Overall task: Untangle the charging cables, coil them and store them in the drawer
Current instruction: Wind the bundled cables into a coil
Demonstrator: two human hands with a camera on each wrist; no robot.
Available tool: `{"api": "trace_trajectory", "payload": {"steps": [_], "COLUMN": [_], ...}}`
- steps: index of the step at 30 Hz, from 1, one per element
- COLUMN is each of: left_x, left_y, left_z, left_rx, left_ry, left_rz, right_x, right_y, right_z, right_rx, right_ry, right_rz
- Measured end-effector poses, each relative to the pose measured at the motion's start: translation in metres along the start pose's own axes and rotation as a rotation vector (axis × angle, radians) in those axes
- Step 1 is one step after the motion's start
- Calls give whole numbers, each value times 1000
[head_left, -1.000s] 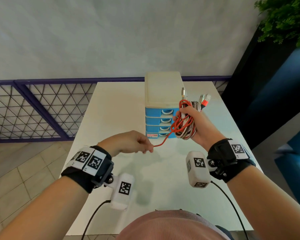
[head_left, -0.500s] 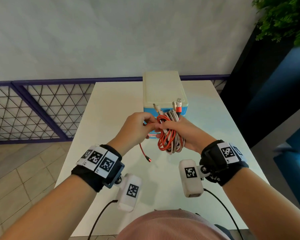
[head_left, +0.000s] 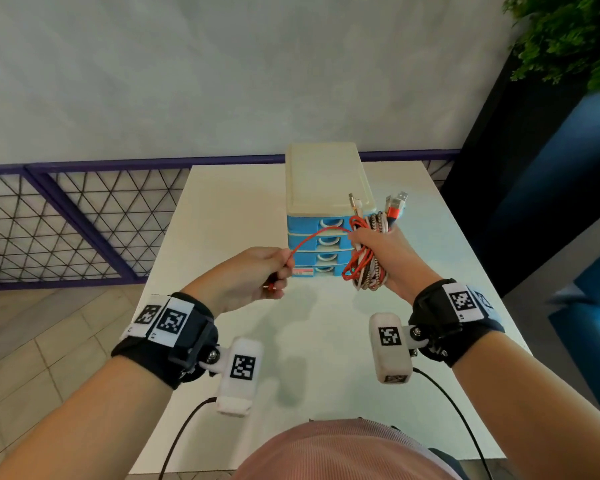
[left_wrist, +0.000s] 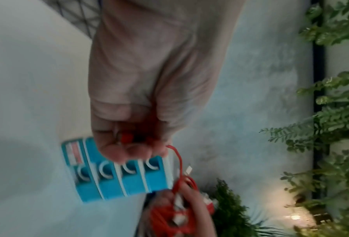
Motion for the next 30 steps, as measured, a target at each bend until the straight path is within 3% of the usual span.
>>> {"api": "trace_trajectory", "payload": {"steps": [5, 13, 21, 23, 26, 28, 30], "left_x": [13, 14, 20, 29, 52, 55, 51], "left_y": [-31, -32, -18, -6, 5, -7, -21], "left_z": [3, 4, 9, 12, 29, 38, 40], "left_rx": [-64, 1, 16, 136, 434, 434, 373], "left_ry": [-37, 16, -156, -277, -647, -852, -971], "left_rz": [-71, -31, -263, -448, -977, -1262, -1480], "right_x": [3, 11, 13, 13, 14, 16, 19], "right_y": [-29, -51, -45, -38, -37, -43, -53], "right_z": [2, 16, 13, 10, 11, 18, 25], "right_rx": [-105, -332, -267, -240, -292, -374, -463], "right_ry": [73, -71, -165, -205, -279, -331, -377], "right_rz": [101, 46, 105, 120, 158, 211, 276]}}
Point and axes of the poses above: each hand's wrist, its own z-axis away from the middle knuckle, its own y-axis out of the back of the hand, x = y × z, the point moved 7 cm from there along -z, towards the middle knuckle, and after that the axes turned 3 degrees about x, right-handed, at the moved point
